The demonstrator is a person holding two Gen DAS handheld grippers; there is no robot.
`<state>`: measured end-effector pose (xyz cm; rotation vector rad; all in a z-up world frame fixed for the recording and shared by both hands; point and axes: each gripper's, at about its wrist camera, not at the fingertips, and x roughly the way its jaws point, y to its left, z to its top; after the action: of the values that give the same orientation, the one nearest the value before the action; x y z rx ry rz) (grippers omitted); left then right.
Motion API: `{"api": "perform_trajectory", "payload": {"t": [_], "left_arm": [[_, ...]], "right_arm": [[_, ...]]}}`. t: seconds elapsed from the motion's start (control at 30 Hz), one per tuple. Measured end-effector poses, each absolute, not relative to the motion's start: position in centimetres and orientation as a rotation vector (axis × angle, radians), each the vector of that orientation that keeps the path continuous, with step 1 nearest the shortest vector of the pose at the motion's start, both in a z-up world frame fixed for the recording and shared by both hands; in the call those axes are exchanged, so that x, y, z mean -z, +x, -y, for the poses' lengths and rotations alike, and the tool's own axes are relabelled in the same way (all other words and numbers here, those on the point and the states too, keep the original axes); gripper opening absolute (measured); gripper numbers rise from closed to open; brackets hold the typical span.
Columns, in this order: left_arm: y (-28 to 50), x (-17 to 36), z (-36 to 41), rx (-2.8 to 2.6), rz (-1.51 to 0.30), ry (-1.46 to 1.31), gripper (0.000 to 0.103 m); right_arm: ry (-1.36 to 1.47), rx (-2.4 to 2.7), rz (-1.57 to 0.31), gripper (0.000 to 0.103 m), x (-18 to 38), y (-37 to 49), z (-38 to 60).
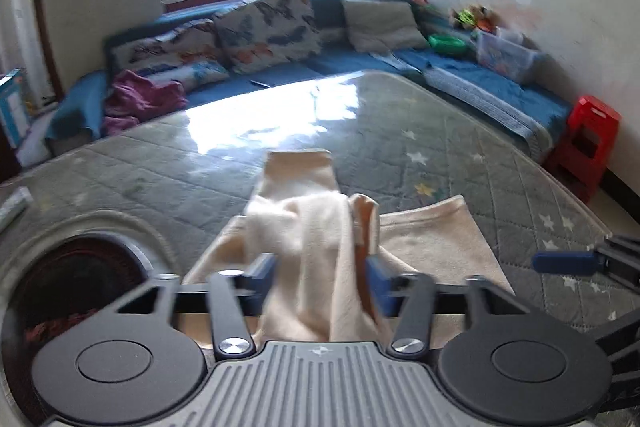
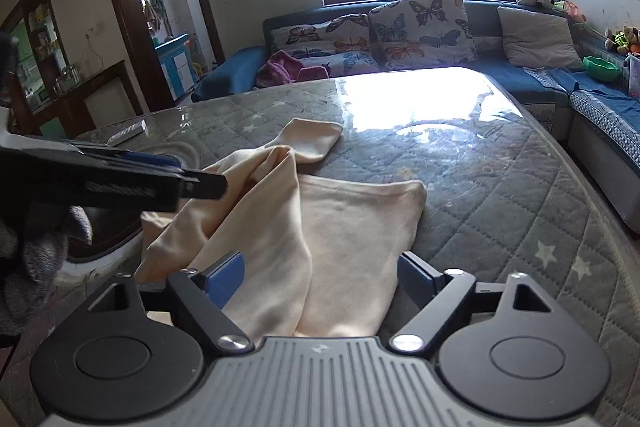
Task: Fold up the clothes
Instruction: 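Grasp the sweatshirt hem with the left gripper while the right gripper grasps another hem edge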
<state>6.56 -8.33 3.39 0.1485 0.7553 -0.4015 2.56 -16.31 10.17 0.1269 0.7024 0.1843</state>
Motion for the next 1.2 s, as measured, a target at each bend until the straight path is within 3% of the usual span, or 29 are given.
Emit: {"api": "perform_trajectory", "payload": {"t": [0.1, 0.17, 0.57, 0.67, 0.77, 0.8, 0.9, 1.2], "left_arm": [[7.7, -2.2, 8.0, 0.425, -0.804, 0.113, 0.007], [7.5, -2.2, 7.3, 0.429, -0.797, 0.084, 0.004], [2.8, -4.3, 0.3, 0.293, -0.703, -0.047, 0.003], [1.4, -4.6, -1.7, 0.262, -0.693, -0.082, 0.003], [-0.1, -4.9, -3.6, 0.229, -0.685, -0.111, 0.003], [-0.6, -5.0, -4.2, 0.214, -0.680, -0.117, 0.003], [-2.2, -5.3, -5.9, 0.169, -0.665, -0.133, 0.001], [-4.6, -5.8, -7.5, 0.145, -0.674, -0.116, 0.004]], "right_arm": [[0.130, -0.189, -0.701, 0.081, -10.3, 3.4, 16.7], [0.132, -0.201, -0.698, 0.077, -10.6, 4.0, 16.8], [0.084, -0.326, -0.709, 0.058, -10.2, 11.1, 13.9], [0.097, -0.337, -0.758, 0.046, -8.9, 12.9, 13.3], [0.110, -0.367, -0.780, 0.029, -8.1, 13.1, 12.8], [0.107, -0.367, -0.773, 0.018, -8.1, 12.8, 12.6], [0.100, -0.353, -0.745, 0.010, -8.4, 11.9, 12.6], [0.127, -0.257, -0.594, 0.010, -12.8, 6.5, 16.6]]}}
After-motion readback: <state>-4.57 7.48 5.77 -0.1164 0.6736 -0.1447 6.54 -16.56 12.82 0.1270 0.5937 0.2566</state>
